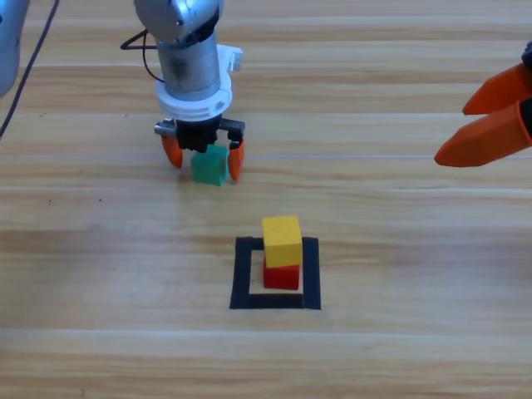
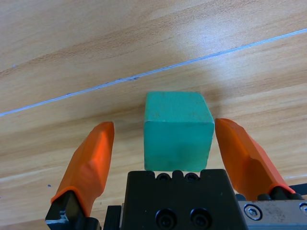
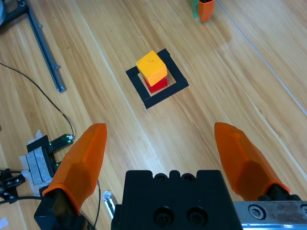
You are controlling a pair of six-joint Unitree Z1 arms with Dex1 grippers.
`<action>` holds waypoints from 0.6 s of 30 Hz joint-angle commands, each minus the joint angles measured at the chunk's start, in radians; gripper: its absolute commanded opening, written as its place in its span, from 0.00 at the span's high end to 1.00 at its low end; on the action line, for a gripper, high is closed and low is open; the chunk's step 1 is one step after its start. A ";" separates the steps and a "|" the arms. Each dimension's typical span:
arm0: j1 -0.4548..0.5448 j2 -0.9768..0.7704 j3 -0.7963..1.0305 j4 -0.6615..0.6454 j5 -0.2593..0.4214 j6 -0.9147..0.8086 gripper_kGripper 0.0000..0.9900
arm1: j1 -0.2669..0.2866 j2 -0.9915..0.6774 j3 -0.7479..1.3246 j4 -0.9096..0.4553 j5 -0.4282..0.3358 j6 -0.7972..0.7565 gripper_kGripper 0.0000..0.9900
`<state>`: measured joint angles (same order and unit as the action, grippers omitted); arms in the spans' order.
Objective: Stack the blocks in the rectangular block: red at the bottom, yellow in the middle, green on top
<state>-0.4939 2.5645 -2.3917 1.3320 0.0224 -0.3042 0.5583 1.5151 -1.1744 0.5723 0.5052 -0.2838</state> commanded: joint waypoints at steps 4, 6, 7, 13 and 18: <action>-0.017 0.057 -0.011 0.007 -0.016 0.017 0.27 | 0.025 0.007 0.032 -0.020 0.009 -0.009 0.00; -0.021 0.056 -0.015 0.007 -0.016 0.017 0.43 | 0.025 0.007 0.032 -0.020 0.009 -0.009 0.00; -0.023 0.054 -0.015 0.007 -0.018 0.017 0.51 | 0.025 0.008 0.032 -0.020 0.009 -0.009 0.00; -0.026 0.042 -0.012 0.007 -0.013 0.017 0.98 | 0.025 0.008 0.029 -0.020 0.004 -0.009 0.00; -0.045 -0.049 0.020 0.026 -0.015 -0.042 1.00 | 0.025 0.008 0.025 -0.020 0.004 -0.008 0.00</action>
<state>-0.4994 2.5712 -2.3925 1.3327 0.0157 -0.2994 0.5584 1.5151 -1.1742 0.5723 0.5052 -0.2838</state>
